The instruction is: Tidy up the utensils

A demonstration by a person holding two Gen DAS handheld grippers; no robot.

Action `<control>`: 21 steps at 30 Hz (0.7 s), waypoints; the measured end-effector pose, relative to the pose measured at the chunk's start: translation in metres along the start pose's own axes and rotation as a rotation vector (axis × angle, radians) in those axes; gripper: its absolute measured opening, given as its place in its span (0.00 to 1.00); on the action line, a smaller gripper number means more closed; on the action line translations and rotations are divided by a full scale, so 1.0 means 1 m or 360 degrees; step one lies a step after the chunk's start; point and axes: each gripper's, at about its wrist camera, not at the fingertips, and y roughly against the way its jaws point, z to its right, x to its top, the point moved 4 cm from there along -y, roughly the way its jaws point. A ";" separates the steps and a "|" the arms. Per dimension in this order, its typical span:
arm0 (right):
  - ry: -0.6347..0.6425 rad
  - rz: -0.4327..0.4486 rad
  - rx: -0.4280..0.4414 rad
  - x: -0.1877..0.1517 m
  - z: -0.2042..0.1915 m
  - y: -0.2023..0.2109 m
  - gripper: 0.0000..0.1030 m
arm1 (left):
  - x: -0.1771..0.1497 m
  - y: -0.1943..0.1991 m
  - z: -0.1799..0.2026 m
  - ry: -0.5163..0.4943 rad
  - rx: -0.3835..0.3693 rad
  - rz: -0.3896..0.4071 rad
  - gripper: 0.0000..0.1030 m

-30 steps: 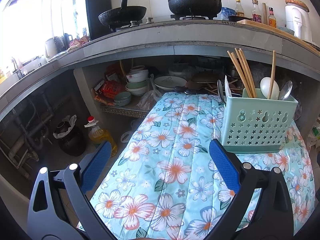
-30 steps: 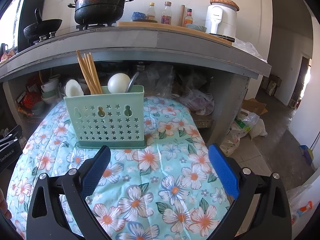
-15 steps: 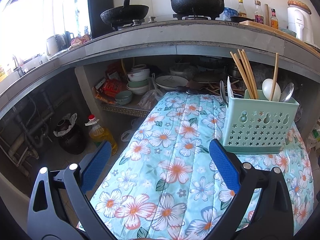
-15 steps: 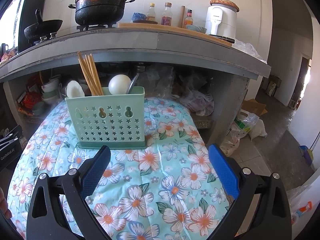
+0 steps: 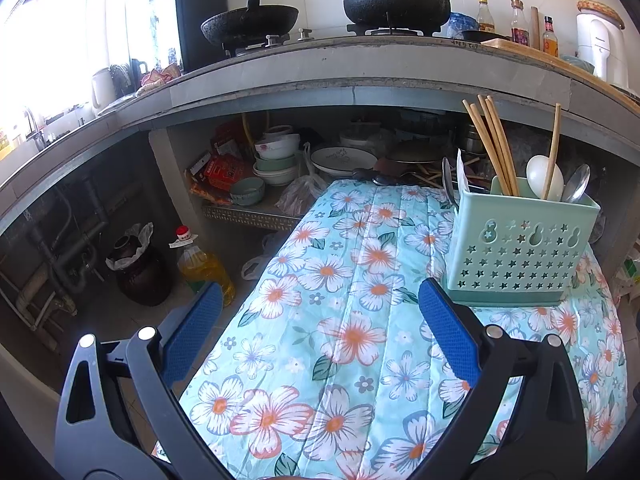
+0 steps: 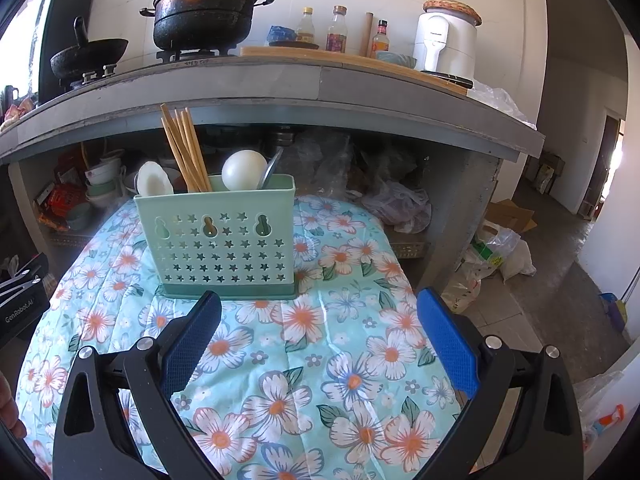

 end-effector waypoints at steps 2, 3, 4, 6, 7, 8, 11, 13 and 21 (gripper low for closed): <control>-0.0002 -0.0001 0.0003 0.000 0.000 0.000 0.93 | 0.000 0.000 0.000 0.0001 0.0002 0.0002 0.92; -0.0001 -0.0001 0.0004 0.000 0.000 0.000 0.93 | 0.000 0.000 0.000 0.0001 0.0001 0.0002 0.92; -0.0001 -0.0001 0.0003 0.000 0.000 0.000 0.93 | 0.000 0.000 0.000 0.0000 -0.0001 0.0002 0.92; -0.0001 0.0000 0.0004 0.000 0.000 0.000 0.93 | 0.000 0.000 0.000 0.0001 0.0001 0.0002 0.92; -0.0001 0.0000 0.0003 0.000 0.000 0.000 0.93 | 0.000 0.000 0.000 0.0002 -0.0001 0.0001 0.92; -0.0001 0.0001 0.0004 0.001 -0.001 0.001 0.93 | 0.000 0.000 0.000 0.0002 -0.0001 0.0000 0.92; -0.0001 0.0000 0.0002 0.000 0.000 0.001 0.93 | 0.001 0.000 0.000 -0.0001 -0.0001 -0.0001 0.92; -0.0002 0.0000 0.0004 0.000 0.000 0.001 0.93 | 0.000 0.000 -0.001 -0.0001 -0.0002 -0.0005 0.92; -0.0002 0.0002 0.0008 0.001 -0.002 0.002 0.93 | -0.004 0.000 0.005 -0.0019 -0.0008 -0.0012 0.92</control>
